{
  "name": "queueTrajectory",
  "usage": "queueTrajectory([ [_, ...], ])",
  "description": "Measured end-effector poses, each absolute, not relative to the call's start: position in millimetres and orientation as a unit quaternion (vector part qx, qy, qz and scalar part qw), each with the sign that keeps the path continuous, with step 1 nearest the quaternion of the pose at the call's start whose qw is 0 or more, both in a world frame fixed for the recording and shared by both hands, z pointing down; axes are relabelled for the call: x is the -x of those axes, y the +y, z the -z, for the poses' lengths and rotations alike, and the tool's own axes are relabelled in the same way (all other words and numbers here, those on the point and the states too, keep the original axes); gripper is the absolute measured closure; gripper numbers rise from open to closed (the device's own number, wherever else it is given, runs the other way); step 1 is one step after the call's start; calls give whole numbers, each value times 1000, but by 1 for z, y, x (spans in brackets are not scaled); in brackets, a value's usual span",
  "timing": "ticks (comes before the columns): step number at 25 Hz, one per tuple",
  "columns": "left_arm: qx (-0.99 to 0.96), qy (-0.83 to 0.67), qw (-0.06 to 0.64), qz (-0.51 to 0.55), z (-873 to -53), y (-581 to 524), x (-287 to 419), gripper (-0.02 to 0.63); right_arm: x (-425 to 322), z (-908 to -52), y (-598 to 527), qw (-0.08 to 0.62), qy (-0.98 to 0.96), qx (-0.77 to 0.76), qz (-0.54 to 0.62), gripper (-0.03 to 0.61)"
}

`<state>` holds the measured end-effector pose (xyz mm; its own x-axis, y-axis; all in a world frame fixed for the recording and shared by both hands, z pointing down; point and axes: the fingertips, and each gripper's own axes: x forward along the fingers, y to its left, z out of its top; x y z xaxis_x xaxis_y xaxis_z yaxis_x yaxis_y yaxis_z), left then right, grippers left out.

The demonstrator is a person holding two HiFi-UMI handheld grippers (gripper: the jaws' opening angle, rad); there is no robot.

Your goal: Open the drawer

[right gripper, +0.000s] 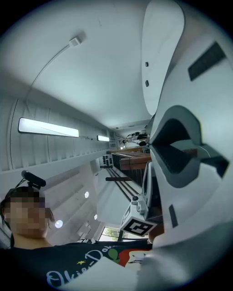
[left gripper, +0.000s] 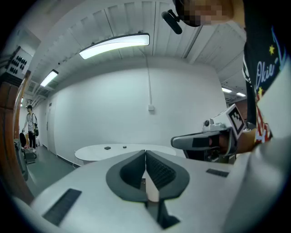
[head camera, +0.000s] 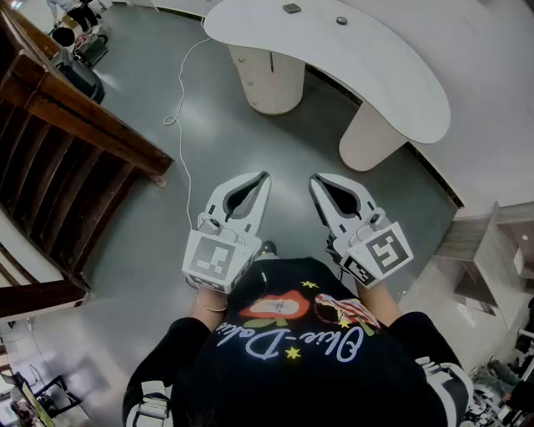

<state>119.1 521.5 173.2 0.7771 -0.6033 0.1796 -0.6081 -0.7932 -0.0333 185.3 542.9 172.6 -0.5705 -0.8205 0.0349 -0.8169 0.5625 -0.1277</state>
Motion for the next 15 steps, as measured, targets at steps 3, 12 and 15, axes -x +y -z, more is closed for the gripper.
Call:
queueTrajectory([
  [3, -942, -322, 12, -91, -172, 528, -123, 607, -189, -171, 549, 15, 884, 462, 64, 578],
  [12, -939, -330, 12, -95, -173, 544, -136, 607, -209, -172, 566, 38, 881, 465, 76, 578],
  [15, -937, -335, 11, -101, -177, 547, -142, 607, -218, -173, 571, 49, 882, 462, 77, 578],
])
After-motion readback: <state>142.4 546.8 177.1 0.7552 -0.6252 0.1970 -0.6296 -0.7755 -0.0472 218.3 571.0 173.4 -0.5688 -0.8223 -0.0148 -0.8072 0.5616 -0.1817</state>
